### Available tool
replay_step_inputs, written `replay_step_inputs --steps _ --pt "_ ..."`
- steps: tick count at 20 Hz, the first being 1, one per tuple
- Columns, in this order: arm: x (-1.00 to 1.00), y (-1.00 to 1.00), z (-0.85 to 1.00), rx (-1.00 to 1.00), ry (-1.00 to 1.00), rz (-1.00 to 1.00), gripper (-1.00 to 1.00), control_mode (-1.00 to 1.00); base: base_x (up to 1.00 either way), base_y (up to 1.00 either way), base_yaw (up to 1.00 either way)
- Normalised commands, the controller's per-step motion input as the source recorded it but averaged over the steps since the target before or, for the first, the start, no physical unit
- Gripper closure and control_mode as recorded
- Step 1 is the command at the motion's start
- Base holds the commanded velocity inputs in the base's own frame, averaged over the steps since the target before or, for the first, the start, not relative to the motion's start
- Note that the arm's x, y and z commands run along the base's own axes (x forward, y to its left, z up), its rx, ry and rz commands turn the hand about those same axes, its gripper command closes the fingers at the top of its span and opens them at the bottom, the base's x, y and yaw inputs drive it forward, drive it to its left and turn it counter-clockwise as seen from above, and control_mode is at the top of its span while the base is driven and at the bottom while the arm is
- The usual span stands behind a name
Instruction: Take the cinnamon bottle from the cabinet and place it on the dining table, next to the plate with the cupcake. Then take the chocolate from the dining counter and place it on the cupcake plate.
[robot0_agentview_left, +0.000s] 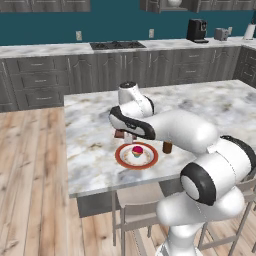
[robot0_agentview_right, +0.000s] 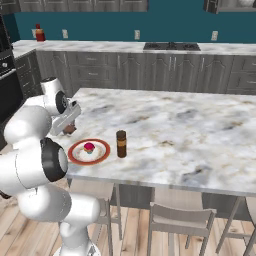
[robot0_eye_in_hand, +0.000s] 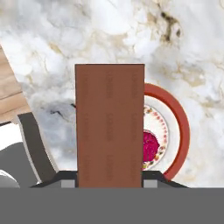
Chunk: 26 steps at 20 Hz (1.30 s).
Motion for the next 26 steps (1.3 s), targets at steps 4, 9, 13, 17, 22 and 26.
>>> replay_step_inputs --steps 4,9,13,17,22,26 --pt "0.18 0.22 -0.39 0.00 0.06 0.00 1.00 -1.00 0.00 0.00 0.00" --pt "0.33 0.04 -0.43 0.00 0.05 0.00 1.00 -1.00 0.00 0.00 0.00" --pt "0.15 0.00 -0.60 0.00 0.04 0.00 1.00 -1.00 0.00 0.00 0.00" --pt "0.02 0.00 -0.58 0.00 0.03 0.00 1.00 -1.00 0.00 0.00 0.00" --pt "0.08 -0.11 -0.42 0.00 0.00 0.00 1.00 -1.00 0.00 0.00 0.00" --pt "0.06 -0.11 -0.29 0.00 0.00 0.00 1.00 -1.00 0.00 0.00 0.00"
